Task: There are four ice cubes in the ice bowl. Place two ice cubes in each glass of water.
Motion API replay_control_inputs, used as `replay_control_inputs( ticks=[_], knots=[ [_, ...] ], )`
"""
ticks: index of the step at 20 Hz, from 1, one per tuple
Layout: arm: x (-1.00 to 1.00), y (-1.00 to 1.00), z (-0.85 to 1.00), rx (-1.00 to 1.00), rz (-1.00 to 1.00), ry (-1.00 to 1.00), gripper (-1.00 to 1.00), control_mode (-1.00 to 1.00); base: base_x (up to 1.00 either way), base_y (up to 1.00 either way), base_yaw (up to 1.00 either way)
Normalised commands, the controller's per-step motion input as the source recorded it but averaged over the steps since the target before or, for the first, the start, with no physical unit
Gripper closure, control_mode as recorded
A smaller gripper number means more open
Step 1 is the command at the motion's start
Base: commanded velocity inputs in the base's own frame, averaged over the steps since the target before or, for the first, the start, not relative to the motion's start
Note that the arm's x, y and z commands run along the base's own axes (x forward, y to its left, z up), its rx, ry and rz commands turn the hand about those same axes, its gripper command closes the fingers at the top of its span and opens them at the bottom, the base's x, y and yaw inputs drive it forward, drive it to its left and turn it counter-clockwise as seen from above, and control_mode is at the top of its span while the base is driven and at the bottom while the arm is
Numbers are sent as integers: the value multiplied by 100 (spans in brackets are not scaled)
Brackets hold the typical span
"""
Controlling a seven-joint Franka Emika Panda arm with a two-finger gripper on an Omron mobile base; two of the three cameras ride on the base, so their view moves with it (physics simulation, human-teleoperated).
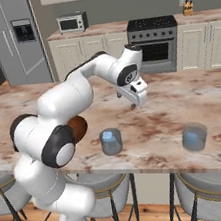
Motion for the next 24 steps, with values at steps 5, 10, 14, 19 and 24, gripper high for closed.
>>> replay_control_inputs(
  ticks=[5,10,14,19,24],
  knots=[
    [-39,59,58,0,28,0,-100,-100,0,0,0],
    [-26,48,22,-1,29,0,-100,-100,0,0,0],
    [-2,87,0,-3,27,0,-100,-100,0,0,0],
    [-3,99,-3,-5,25,1,-100,-100,0,0,0],
    [0,100,0,-1,19,7,-100,-100,0,0,0]
  ],
)
